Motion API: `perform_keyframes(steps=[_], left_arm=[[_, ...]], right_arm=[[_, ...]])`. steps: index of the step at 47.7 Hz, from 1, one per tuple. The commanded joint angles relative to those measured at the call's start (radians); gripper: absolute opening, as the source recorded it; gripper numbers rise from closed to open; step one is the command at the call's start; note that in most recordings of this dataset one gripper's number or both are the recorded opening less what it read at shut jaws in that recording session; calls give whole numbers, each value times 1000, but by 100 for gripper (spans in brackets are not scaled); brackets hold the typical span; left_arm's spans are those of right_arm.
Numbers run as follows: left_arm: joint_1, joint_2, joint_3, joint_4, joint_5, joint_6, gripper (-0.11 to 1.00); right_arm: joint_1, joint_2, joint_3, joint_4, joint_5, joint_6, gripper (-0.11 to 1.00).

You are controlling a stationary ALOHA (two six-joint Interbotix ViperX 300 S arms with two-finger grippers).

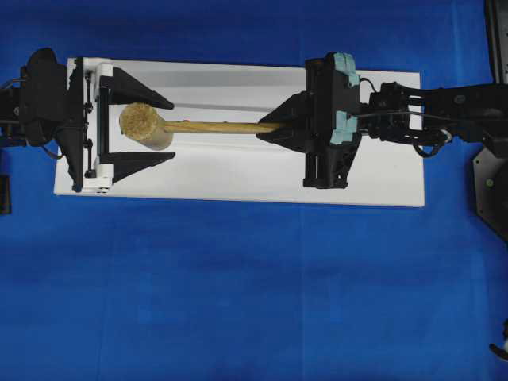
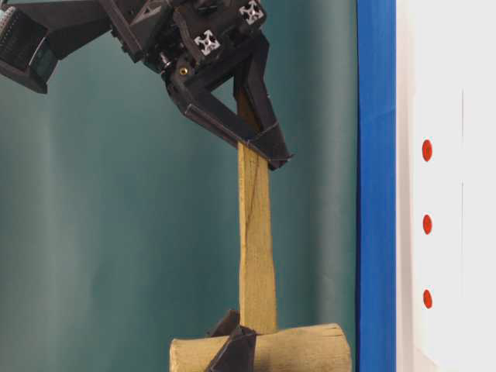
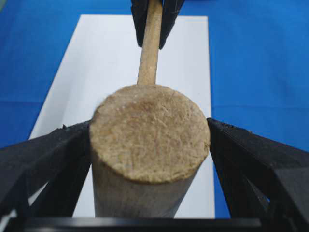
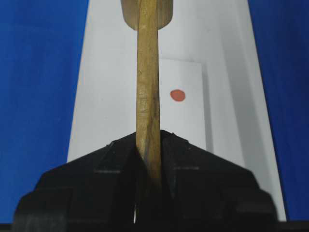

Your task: Hit the mark with a hammer.

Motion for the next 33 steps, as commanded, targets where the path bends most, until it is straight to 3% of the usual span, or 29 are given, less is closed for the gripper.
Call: perform_keyframes(steps=[1,12,16,22,33], left_arm=[[5,-5,-21,2,-6,2,93],[14,0,-28,2,15,2,90],[15,0,-29,3,48,-2,76],[14,0,-29,5,86,11,44],[14,0,-29,5,91,12,45]], right_arm=[[8,-21,-29,-2,-20,2,2],[11,-25,-29,-2,-21,3,2],[11,-25,-31,-2,-21,3,2],[9,-23,-34,-2,-21,3,2],[11,-25,-34,-2,-20,5,2]])
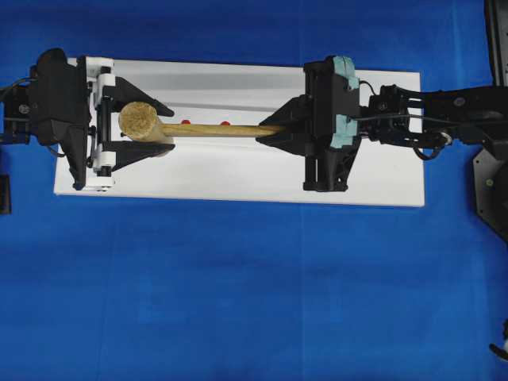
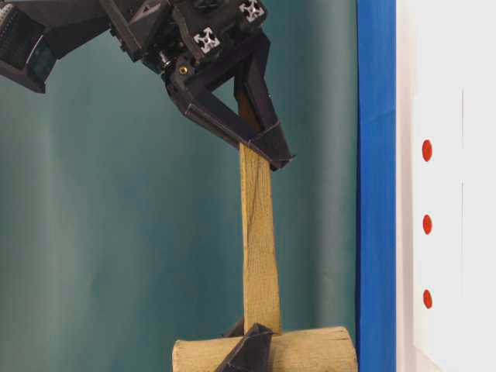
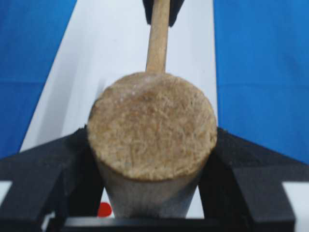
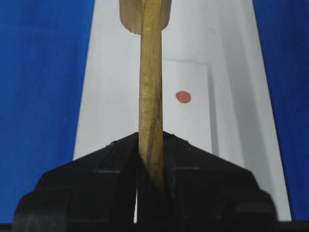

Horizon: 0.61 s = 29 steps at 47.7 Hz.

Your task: Hit the mark with a hammer.

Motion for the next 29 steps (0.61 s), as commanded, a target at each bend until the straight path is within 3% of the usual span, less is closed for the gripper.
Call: perform_keyframes(steps=[1,25,29], left_arm=[[2,-5,-15,-2,2,2,45],[3,-8,-15,-2,5,-6,45],[3,-9,-15,-2,5,-9,45]], right_arm=[[2,-23,-34,-2,-17,2,2],[2,-23,-37,-2,-14,9,2],[2,-23,-37,0,-14,14,13]])
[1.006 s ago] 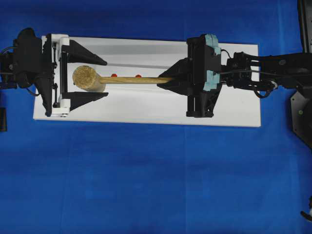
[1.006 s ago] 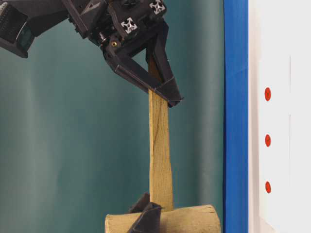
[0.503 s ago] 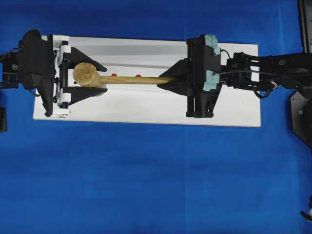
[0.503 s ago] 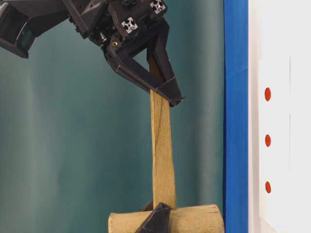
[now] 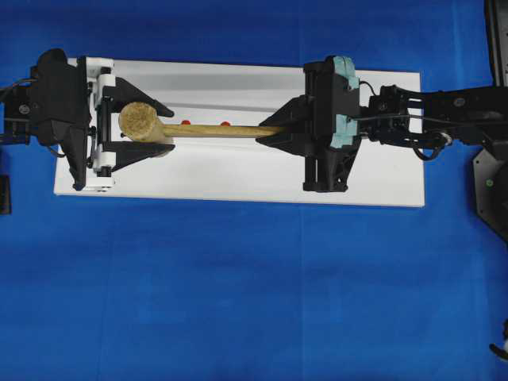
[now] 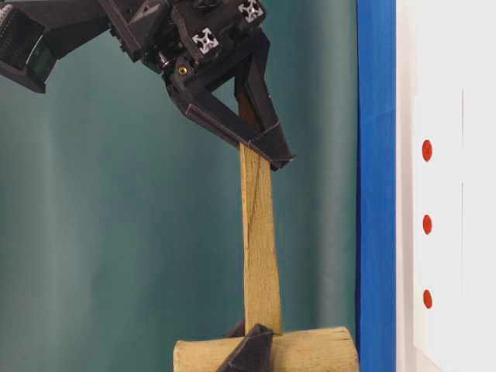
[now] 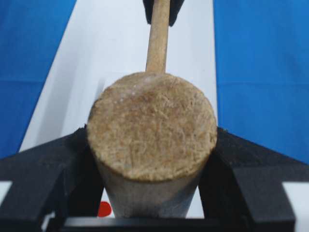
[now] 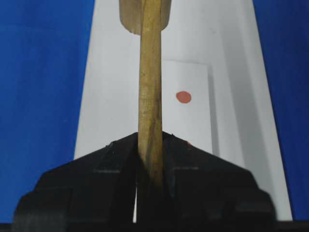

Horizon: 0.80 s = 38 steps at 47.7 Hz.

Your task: Hit the mark with a hammer.

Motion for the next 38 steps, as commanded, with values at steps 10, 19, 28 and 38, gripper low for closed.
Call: perform_keyframes(steps=[10,19,28,38], left_arm=[[3,-9,-15,-2,2,-8,45],[3,-11,-15,-6,3,-15,45],[9,-20,-26,-11,6,-144,45],[8,-35,-31,-11,9,-534,45]], right_arm=[[5,-29,-34,0,-18,6,73],[6,-54,-26,-2,-18,6,87],[12,-72,-23,-2,-18,-3,88],[14,-71,-23,-17,-15,-11,88]])
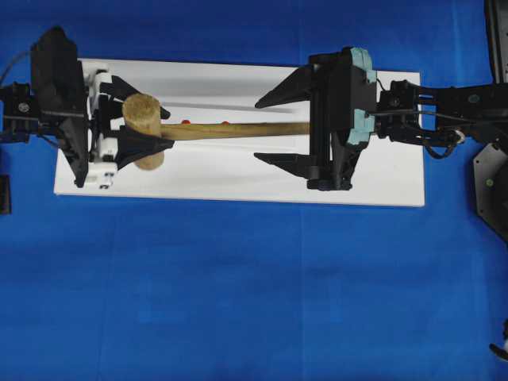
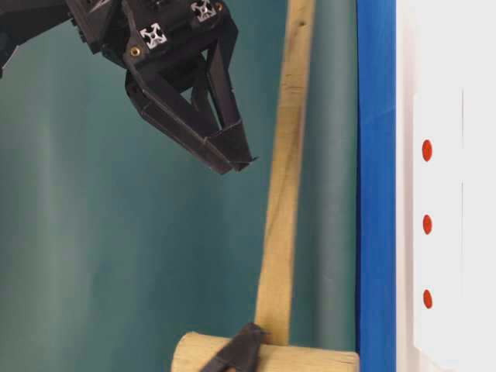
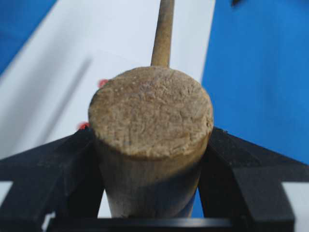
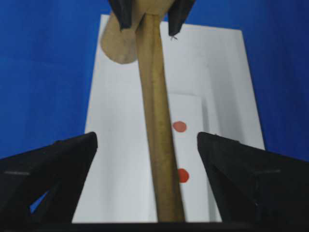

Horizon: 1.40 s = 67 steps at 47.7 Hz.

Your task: Hit the mark with a hammer.

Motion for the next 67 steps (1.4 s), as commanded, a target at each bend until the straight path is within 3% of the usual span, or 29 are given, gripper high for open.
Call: perform_keyframes(steps=[1,2,8,12,17,31,52,59,64,67], left_arm=[[0,-20,-29,-2,-6,-170,45],[-2,-20,-28,-2,-5,-249,45],[-2,-18,-31,5,31,-555,45],[-9,-14,-34,9,60,-687,45],[-29,-15,-34,11,72,-770,45],[-83,-12,-52,9,57,-853,45],[-94,-18,-55,8,29,-862,45],[-100,-18,-57,9,23,-865,45],[-104,-18,-60,8,23,-865,45],[-109,-18,-61,8,23,-865,45]], right_arm=[[3,-20,-12,-18,-8,0,88],[3,-20,-12,-23,-8,-2,88],[3,-18,-12,-35,-8,-12,88],[3,-15,-14,-38,-6,-18,88],[3,-11,-15,-43,-5,-31,88],[3,9,-18,-43,-3,-60,88],[3,80,-20,-44,11,-74,88],[3,115,-21,-66,11,-72,87],[3,124,-21,-80,5,-71,82],[2,124,-21,-86,5,-72,69]])
